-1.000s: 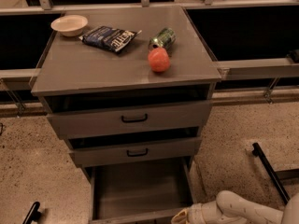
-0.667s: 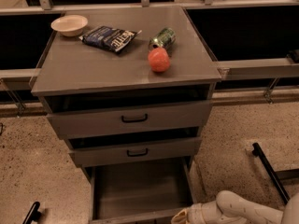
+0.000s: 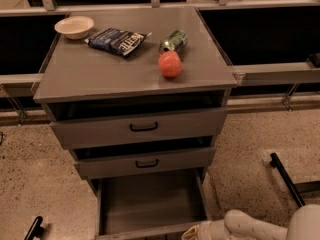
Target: Close bottom drawer
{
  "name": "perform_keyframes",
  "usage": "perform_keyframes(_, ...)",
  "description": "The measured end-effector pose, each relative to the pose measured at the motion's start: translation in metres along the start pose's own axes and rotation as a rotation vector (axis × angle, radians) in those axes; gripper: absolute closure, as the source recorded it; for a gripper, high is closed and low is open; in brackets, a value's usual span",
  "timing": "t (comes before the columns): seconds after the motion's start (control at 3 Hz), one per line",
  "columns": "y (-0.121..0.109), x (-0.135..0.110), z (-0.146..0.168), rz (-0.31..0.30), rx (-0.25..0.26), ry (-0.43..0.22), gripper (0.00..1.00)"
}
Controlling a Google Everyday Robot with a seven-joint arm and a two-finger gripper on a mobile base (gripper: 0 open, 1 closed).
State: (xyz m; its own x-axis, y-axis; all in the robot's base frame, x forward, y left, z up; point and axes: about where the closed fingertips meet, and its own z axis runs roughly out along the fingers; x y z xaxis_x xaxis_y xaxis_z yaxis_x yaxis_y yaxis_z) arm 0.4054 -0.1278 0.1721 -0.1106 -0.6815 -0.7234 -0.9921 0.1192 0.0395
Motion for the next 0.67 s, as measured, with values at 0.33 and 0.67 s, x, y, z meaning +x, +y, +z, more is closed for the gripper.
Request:
perform_keyframes(0.33,0.000,0.004,0.005,-0.014,0.014,0.001,1.00)
perform_keyframes(0.67,-0.006,0.017,0.025,-0.085,0.085,0.010,1.00)
